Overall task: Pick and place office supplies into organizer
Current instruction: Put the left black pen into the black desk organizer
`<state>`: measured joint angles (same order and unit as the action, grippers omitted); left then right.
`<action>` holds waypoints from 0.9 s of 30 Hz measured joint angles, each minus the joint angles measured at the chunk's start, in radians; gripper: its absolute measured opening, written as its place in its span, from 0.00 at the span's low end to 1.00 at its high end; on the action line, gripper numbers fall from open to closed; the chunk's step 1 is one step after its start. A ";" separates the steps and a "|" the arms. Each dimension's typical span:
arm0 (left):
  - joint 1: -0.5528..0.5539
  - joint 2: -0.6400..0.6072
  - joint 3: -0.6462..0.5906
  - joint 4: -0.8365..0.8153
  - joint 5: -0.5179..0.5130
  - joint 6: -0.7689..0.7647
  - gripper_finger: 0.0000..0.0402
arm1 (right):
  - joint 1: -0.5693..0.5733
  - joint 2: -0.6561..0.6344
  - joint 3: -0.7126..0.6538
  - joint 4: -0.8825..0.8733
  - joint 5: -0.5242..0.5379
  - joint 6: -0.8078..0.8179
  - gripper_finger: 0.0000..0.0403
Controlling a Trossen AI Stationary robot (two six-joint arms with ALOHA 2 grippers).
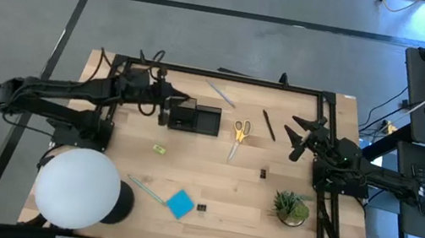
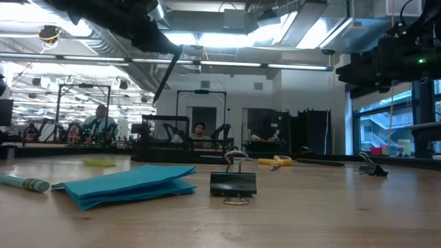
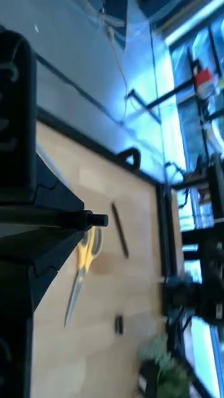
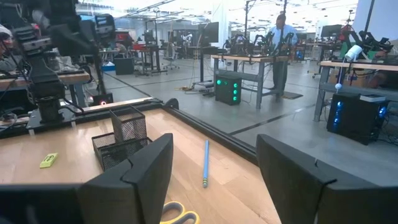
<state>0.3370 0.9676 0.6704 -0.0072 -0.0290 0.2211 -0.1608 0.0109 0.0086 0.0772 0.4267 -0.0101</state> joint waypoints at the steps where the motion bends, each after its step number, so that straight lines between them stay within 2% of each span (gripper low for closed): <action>1: 0.010 0.001 0.000 0.002 -0.001 0.000 0.09 | 0.000 0.000 0.000 0.000 0.000 0.000 0.58; 7: 0.056 0.046 0.000 0.005 0.001 -0.024 0.09 | 0.000 0.000 0.000 0.000 0.000 -0.025 0.58; 20: 0.098 0.296 0.000 0.094 0.002 -0.004 0.09 | 0.000 0.000 0.000 0.000 -0.001 -0.026 0.58; 27: 0.098 0.375 0.000 0.093 -0.008 -0.027 0.09 | 0.000 0.000 0.000 0.000 0.000 -0.026 0.58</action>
<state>0.4352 1.3427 0.6704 0.0860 -0.0367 0.1936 -0.1604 0.0110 0.0086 0.0769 0.4263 -0.0360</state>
